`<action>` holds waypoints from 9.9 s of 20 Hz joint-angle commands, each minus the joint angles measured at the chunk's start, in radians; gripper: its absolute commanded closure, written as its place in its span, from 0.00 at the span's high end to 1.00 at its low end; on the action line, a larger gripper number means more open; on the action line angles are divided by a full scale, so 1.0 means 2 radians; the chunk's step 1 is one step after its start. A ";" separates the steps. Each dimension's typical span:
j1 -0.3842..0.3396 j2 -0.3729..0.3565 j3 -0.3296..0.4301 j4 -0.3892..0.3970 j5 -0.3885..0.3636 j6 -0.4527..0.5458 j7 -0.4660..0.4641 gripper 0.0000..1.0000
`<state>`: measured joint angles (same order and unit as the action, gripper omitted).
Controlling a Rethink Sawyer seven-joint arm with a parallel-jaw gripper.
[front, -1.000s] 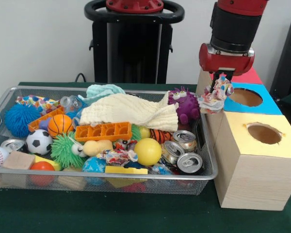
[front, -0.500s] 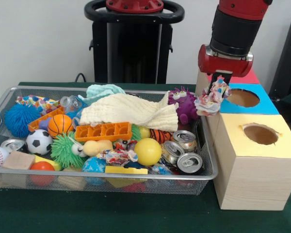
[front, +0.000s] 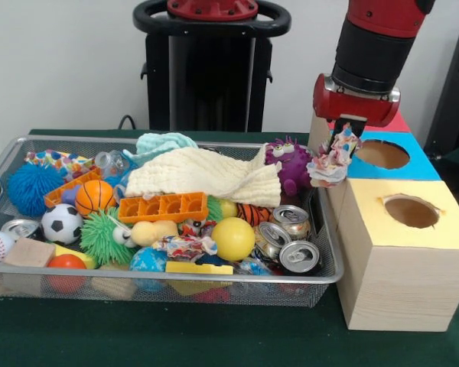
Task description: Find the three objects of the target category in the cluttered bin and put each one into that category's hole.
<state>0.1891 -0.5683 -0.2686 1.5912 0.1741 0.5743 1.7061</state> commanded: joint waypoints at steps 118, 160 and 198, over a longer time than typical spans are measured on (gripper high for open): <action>0.035 0.096 0.037 -0.099 0.062 -0.017 0.129 0.00; 0.050 0.081 -0.006 -0.125 0.053 0.061 0.116 1.00; 0.046 0.019 -0.012 -0.145 0.035 0.172 0.105 0.00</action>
<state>0.2921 -0.5424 -0.3354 1.2697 0.2535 0.9009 1.7063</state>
